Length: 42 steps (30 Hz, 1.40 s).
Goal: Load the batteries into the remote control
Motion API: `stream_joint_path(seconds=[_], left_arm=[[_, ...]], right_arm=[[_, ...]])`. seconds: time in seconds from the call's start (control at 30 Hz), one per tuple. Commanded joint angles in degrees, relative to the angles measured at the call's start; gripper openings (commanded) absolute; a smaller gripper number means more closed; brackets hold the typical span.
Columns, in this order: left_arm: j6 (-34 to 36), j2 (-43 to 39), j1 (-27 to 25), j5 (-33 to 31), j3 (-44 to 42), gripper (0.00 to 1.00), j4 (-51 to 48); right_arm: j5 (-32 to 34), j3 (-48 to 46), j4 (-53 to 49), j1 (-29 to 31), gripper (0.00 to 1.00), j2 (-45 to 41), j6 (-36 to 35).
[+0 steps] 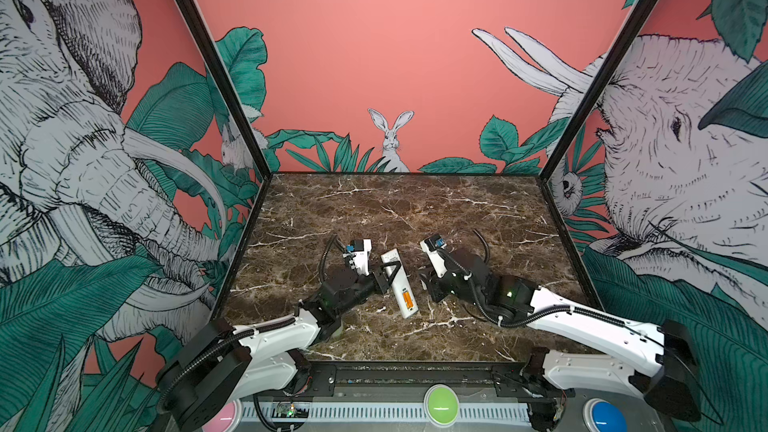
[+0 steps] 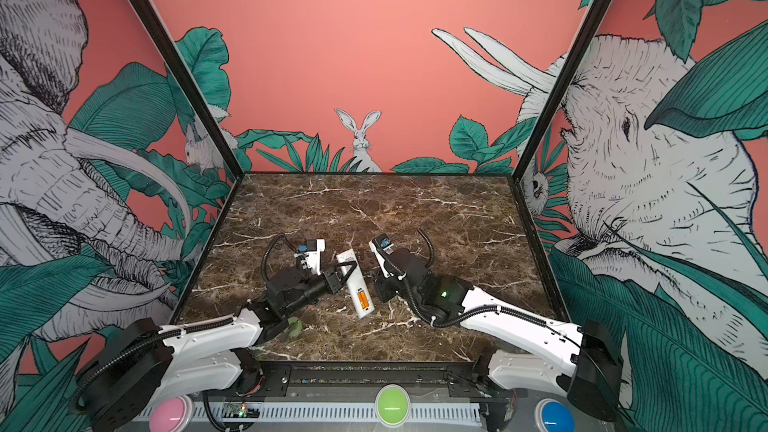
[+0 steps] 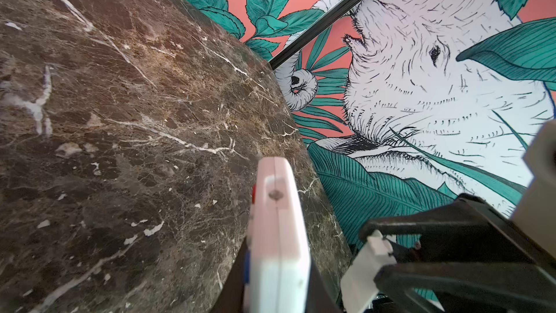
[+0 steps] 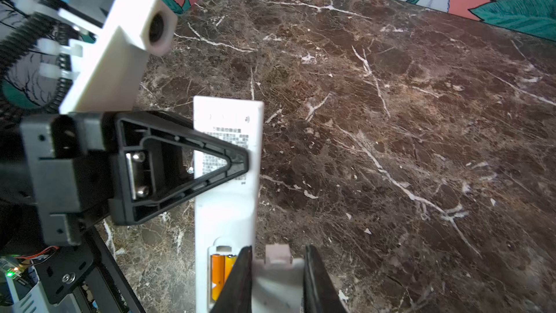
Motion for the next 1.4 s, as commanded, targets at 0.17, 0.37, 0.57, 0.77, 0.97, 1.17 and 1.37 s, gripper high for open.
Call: stream_joint_path(seconds=[0.17,0.37,0.57,0.77,0.97,1.17,1.37], left_arm=[[-2.0,-2.4,0.7,-1.9,0.2,0.0,1.2],[-1.7,-4.3,1.3,-2.4,0.0,0.0,-0.4],[-1.8,-6.0,2.6,-2.1,-0.3,0.0,-1.5],[-2.5,-6.4,3.2,-1.7,-0.6,0.0,-1.0],[-3.2,-6.7,3.7,-1.3,-1.1,0.0,-0.4],[-3.3,-6.8,3.8,-1.1,-1.2,0.0,-0.5],[-3.4,-6.9,3.9,-1.3,-1.3,0.0,-0.4]], right_arm=[[1.3,-2.0,9.2,2.1,0.12,1.5,0.9],[0.9,-3.2,12.3,3.6,0.12,3.2,1.4],[1.2,-3.7,14.1,5.1,0.12,4.1,1.4],[1.3,-4.1,15.9,6.1,0.12,5.4,1.7],[2.5,-4.8,16.7,6.4,0.12,6.2,1.6],[2.4,-5.3,17.9,6.4,0.11,7.7,1.9],[2.3,-5.4,18.3,6.5,0.11,8.4,2.2]])
